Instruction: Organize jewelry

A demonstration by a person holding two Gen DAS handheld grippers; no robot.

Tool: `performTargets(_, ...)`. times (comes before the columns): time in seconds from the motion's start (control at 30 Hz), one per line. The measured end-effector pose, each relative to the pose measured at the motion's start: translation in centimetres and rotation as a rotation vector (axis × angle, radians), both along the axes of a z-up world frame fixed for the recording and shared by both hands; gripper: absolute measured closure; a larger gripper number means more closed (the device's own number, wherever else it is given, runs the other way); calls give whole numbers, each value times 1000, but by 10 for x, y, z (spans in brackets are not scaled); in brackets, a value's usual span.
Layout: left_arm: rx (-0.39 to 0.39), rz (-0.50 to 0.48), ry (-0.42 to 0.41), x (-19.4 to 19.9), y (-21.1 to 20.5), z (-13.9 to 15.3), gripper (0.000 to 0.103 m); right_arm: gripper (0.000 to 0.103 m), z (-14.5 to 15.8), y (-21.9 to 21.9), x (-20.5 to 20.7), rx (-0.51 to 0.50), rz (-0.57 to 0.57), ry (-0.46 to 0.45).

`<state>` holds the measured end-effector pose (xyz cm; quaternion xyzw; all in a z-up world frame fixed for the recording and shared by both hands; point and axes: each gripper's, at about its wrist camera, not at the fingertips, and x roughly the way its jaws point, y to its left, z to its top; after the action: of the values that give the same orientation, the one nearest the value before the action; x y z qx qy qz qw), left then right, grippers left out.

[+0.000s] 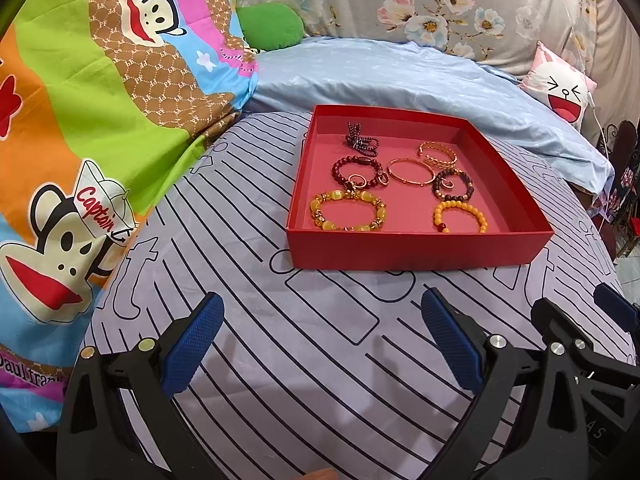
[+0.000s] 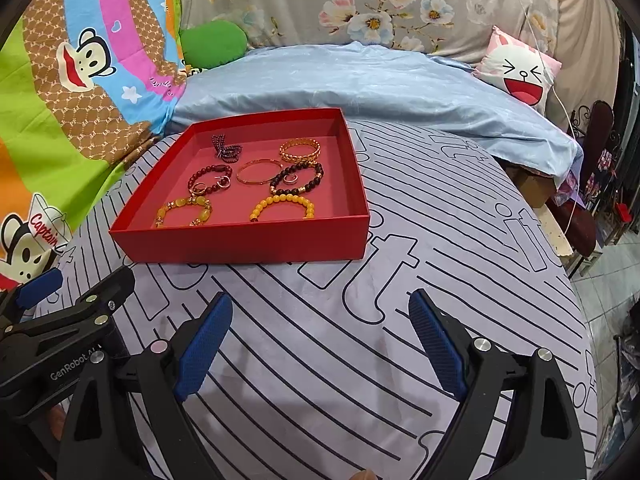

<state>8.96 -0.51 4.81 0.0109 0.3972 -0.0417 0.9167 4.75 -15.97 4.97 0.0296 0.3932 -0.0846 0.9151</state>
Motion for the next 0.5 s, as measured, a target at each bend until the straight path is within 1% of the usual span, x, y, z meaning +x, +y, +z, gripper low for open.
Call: performTargets(0.5,7,7,0,3,1,1,9,17,-1,1,2,-7,-2,10)
